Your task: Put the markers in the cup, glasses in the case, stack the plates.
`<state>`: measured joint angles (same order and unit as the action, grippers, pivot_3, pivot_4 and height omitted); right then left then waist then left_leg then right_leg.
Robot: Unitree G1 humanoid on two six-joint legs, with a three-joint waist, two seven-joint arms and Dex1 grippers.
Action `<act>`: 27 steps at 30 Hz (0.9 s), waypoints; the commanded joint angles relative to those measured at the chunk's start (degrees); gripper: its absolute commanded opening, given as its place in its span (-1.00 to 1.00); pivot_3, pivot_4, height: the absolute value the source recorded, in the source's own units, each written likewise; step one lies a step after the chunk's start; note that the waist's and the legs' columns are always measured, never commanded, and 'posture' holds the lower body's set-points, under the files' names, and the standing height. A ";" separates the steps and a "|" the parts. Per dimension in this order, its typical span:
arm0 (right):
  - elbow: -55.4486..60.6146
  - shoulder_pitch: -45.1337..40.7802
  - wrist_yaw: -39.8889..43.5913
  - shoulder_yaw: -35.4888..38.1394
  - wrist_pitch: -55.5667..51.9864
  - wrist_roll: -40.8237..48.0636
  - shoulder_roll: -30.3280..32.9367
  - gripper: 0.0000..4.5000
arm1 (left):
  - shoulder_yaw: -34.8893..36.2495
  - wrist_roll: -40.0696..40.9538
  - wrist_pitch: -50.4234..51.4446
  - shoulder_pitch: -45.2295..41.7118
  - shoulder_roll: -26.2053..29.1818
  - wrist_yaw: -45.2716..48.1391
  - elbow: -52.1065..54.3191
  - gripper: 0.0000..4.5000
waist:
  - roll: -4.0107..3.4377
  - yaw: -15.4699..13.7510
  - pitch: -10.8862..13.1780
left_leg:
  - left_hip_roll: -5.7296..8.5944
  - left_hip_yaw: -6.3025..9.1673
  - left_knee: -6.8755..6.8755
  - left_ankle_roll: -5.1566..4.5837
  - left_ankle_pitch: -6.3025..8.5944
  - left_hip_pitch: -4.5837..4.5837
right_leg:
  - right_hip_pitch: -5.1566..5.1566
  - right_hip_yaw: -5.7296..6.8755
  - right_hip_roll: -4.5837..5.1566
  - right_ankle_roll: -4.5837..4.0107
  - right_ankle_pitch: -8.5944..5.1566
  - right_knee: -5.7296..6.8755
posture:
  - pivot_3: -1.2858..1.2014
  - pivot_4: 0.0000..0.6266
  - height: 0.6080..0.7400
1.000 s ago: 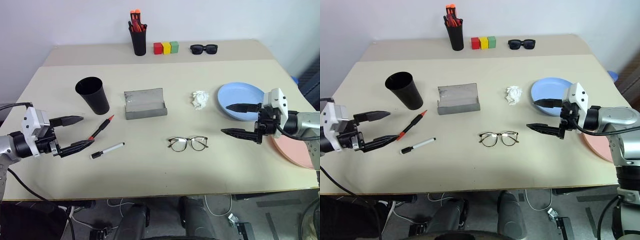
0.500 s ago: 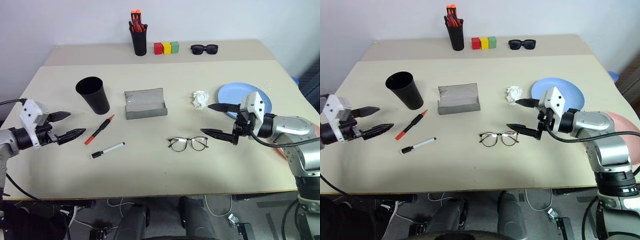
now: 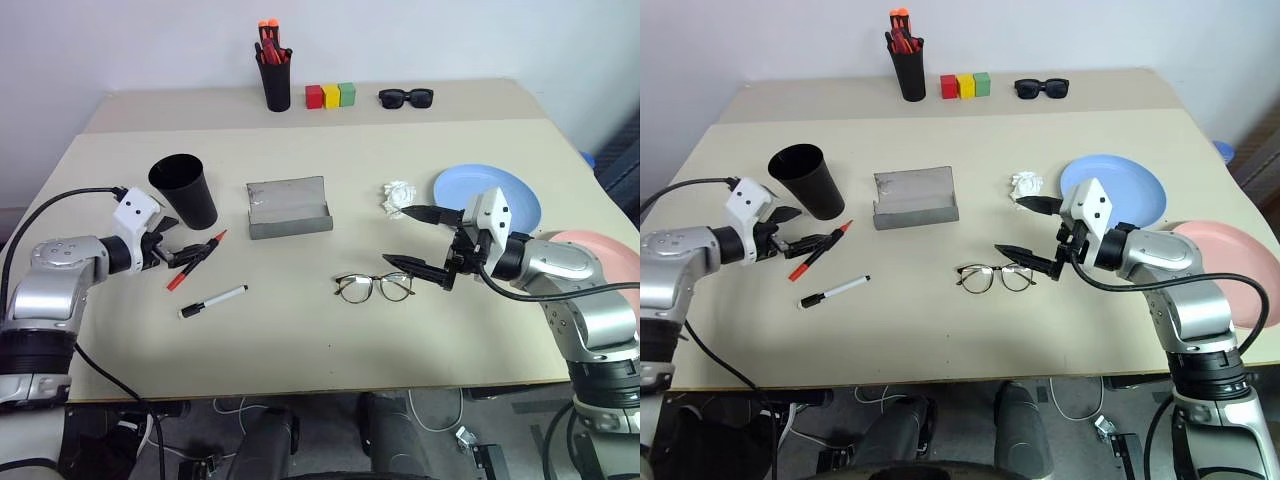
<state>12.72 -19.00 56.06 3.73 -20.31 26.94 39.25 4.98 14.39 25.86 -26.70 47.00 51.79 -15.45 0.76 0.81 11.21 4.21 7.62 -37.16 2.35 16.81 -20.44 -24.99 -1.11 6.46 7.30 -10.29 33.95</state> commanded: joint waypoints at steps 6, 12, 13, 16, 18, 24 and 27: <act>3.40 1.53 -1.82 0.79 2.57 -0.25 -0.96 0.99 | -2.23 -0.38 3.17 -1.24 -0.75 1.29 2.33 1.00 | 0.00 0.02 0.00 | 0.00 0.01 -0.01 0.00 0.00 0.01 | 0.00 0.00 0.00 0.00 0.00 0.03 | 0.03 -0.52 1.00; 3.99 2.85 -2.74 0.86 3.49 -0.64 -1.24 0.99 | -2.64 -0.89 5.75 0.23 -1.30 -0.32 3.01 1.00 | 0.00 0.02 0.00 | 0.01 0.00 -0.02 0.00 0.00 0.02 | 0.00 0.00 0.00 0.00 0.00 0.04 | 0.03 -0.52 1.00; 4.00 3.12 -2.83 0.87 3.75 -0.84 -1.18 0.99 | -2.43 -0.60 6.65 0.25 -1.86 -0.96 2.94 1.00 | 0.00 0.01 0.00 | 0.00 0.00 -0.02 0.00 0.00 0.02 | 0.00 0.00 0.00 0.00 0.00 0.04 | 0.03 -0.52 1.00; 4.33 3.61 -3.30 0.69 3.99 -1.08 -1.25 1.00 | -2.86 -1.84 5.87 0.57 -2.91 -2.85 1.64 0.62 | 0.01 -0.05 0.00 | 0.01 0.01 -0.03 0.00 0.00 0.02 | 0.00 0.00 0.00 0.00 0.00 0.05 | 0.03 -0.52 1.00; 4.59 3.72 -3.39 0.73 3.71 -0.88 -1.20 1.00 | -2.78 -1.55 5.75 0.94 -3.72 -2.89 1.13 0.20 | 0.01 -0.06 -0.01 | 0.01 0.01 -0.04 0.00 0.00 0.01 | 0.00 0.00 0.01 0.00 0.00 0.05 | 0.03 -0.52 1.00; 4.12 3.35 -2.96 0.50 3.70 -1.12 -0.90 1.00 | -3.38 -1.71 4.52 1.17 -4.26 -2.52 1.16 -0.99 | 0.02 -0.11 -0.01 | 0.01 0.01 -0.05 0.01 -0.01 0.05 | 0.03 -0.01 0.01 0.00 0.00 0.06 | 0.03 -0.52 1.00; 3.51 2.70 -2.82 0.48 3.75 -1.16 -0.94 1.00 | -2.91 -1.00 5.01 1.18 -3.31 -1.40 2.38 -0.99 | 0.02 -0.10 -0.01 | 0.01 0.01 -0.06 0.01 -0.01 0.04 | 0.03 0.00 0.01 0.00 0.00 0.06 | 0.03 -0.52 1.00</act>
<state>14.67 -15.19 53.19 3.62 -17.57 25.51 38.33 1.44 13.06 30.79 -25.71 42.68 49.28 -14.60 0.78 0.70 11.20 4.22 7.63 -37.22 2.37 16.80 -20.40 -24.96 -1.11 6.47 7.30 -10.29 34.01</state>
